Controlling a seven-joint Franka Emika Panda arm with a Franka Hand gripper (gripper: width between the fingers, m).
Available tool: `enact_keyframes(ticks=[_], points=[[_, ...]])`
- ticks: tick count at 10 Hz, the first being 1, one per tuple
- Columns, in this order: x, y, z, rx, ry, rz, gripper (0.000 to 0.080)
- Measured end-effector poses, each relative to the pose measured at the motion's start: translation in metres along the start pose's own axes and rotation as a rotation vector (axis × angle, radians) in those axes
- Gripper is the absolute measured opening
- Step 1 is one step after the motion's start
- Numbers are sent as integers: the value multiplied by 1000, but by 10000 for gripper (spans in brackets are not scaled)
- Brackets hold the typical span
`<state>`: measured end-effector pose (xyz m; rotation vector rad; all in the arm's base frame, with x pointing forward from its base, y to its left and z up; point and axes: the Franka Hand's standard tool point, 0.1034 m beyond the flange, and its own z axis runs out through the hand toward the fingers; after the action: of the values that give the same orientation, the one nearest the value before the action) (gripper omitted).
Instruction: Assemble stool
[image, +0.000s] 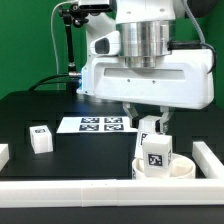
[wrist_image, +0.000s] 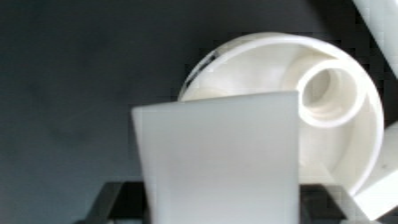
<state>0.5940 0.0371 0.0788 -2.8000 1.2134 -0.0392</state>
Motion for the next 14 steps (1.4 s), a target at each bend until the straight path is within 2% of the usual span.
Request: enact_keyframes(ticks=[2, 4, 12, 14], points=[[1, 2, 1, 37, -4, 175, 343], [2, 3, 1, 59, -23, 283, 343], [-2, 1, 2, 61, -48, 732, 343], [-1, 2, 3, 103, -72, 1026, 343]])
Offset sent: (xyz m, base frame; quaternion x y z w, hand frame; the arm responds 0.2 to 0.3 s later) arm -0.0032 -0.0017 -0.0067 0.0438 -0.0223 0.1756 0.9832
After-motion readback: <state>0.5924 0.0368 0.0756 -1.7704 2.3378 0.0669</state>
